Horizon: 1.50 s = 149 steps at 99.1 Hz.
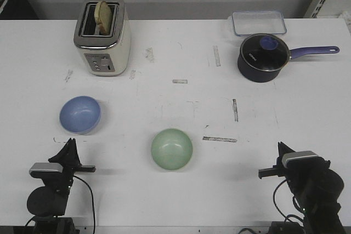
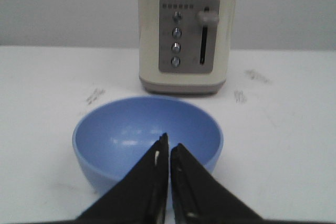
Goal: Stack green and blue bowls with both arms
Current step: 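Reach the left gripper to the blue bowl and grasp its rim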
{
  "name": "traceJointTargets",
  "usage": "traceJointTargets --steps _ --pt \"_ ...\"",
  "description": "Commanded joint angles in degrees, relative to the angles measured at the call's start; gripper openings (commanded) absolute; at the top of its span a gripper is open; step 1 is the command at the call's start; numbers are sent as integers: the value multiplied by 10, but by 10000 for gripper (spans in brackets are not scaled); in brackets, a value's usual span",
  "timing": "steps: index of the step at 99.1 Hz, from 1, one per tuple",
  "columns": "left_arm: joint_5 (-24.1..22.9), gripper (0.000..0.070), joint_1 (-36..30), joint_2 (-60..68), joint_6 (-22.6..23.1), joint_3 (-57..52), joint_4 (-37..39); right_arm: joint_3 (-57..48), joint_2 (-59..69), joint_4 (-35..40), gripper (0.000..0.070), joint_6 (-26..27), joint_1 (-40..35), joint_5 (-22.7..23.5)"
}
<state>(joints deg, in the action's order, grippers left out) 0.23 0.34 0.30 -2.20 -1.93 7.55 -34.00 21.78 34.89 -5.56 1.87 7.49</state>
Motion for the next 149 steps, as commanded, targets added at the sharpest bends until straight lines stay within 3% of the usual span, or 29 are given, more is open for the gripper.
traceJointTargets --steps 1,15,25,43,60,82,93,99,114,141,149 --pt "-2 1 0 -1 -35 5 43 0 -6 -11 0 -2 0 -1" --pt "-24 2 0 9 -27 -61 73 0 -10 -17 0 -3 -1 -2" --pt "-31 2 0 49 19 -161 56 0 -9 -16 0 -3 -6 -2" --pt "-58 2 0 198 112 -400 -57 0 -9 -10 0 -3 -23 -2" --pt "-150 17 3 353 166 -570 -164 0 -9 -10 0 -3 -31 -2" --pt "-201 299 52 503 165 -649 -243 0 -9 -10 0 -3 -31 -2" --pt "-198 334 82 556 137 -649 -258 0 -9 -10 0 -3 -32 -2" --pt "-184 358 101 587 114 -649 -267 0 -9 -10 0 -3 -35 -2" --pt "-87 538 142 664 24 -649 -309 0 -9 -10 0 -3 -44 -2" --pt "119 538 182 802 10 -649 -392 0 -10 -10 0 -3 -45 -2" --pt "145 538 184 835 11 -649 -392 0 -10 -10 0 -3 -45 -2"
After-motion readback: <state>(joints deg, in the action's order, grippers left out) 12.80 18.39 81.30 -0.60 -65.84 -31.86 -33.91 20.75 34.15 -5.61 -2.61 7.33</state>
